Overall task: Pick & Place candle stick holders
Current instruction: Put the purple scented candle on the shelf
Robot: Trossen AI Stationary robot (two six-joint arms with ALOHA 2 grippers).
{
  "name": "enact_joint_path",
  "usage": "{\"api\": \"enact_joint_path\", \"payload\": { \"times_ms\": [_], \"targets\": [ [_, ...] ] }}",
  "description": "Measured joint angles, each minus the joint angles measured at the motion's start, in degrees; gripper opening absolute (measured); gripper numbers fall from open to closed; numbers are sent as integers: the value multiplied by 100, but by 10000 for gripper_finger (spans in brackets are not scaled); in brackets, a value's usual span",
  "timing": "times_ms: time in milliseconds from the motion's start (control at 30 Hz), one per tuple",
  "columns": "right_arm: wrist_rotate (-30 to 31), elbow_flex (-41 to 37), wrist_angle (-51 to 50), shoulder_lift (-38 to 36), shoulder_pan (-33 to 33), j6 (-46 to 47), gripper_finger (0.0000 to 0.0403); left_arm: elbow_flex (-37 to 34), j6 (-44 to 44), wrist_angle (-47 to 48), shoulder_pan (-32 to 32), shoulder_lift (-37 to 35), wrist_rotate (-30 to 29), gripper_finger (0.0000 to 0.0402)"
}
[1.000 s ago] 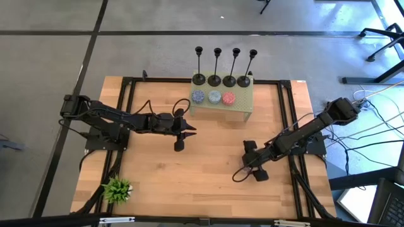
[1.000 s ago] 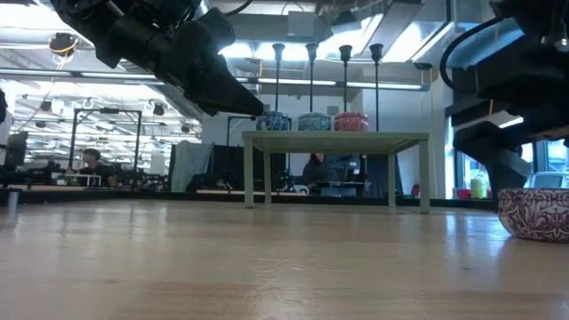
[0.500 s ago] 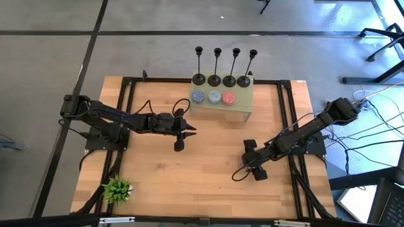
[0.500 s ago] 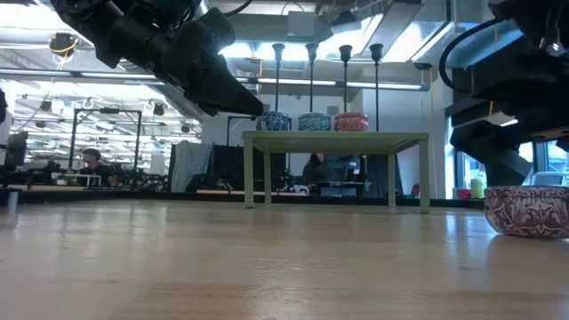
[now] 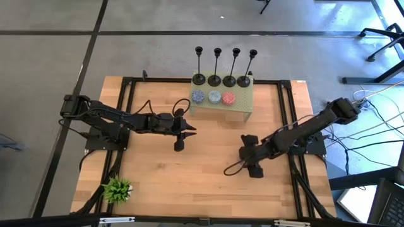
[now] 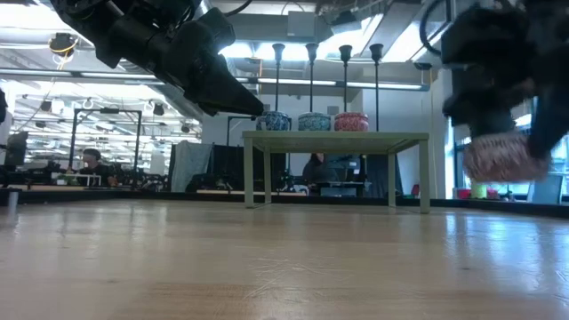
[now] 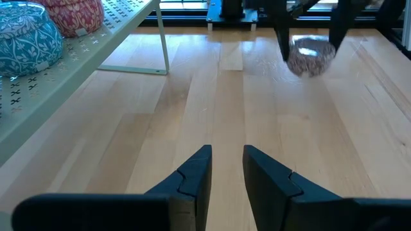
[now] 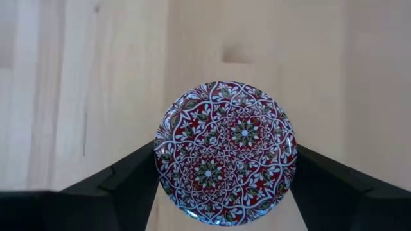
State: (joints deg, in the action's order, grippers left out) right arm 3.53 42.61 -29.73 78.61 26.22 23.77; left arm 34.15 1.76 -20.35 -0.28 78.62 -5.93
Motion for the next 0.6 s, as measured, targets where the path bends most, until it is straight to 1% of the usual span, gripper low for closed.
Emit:
{"api": "enact_joint_path", "payload": {
  "times_ms": [67,133,233,333,400,467,533,600],
  "targets": [
    [176,459,-783,0,-40,-18,301,0,0,1,1,-1,0,84],
    [507,939,-1659,0,-64,-98,302,0,-1,1,0,0,0,84],
    [1159,1682,-2883,0,-107,-254,302,0,0,0,0,1,0,84],
    [1938,2366,-3910,0,-192,-320,303,0,0,1,0,1,0,84],
    [2374,2750,-4387,-2,-305,-321,303,0,0,1,1,1,0,84],
    [2722,3005,-4651,-2,-502,-280,303,0,0,0,1,1,0,84],
    [2963,3156,-4757,-2,-772,-256,303,0,-1,1,1,1,0,84],
    [3059,3176,-4794,-2,-1123,-470,303,0,0,0,1,-1,0,84]
  ]
}}
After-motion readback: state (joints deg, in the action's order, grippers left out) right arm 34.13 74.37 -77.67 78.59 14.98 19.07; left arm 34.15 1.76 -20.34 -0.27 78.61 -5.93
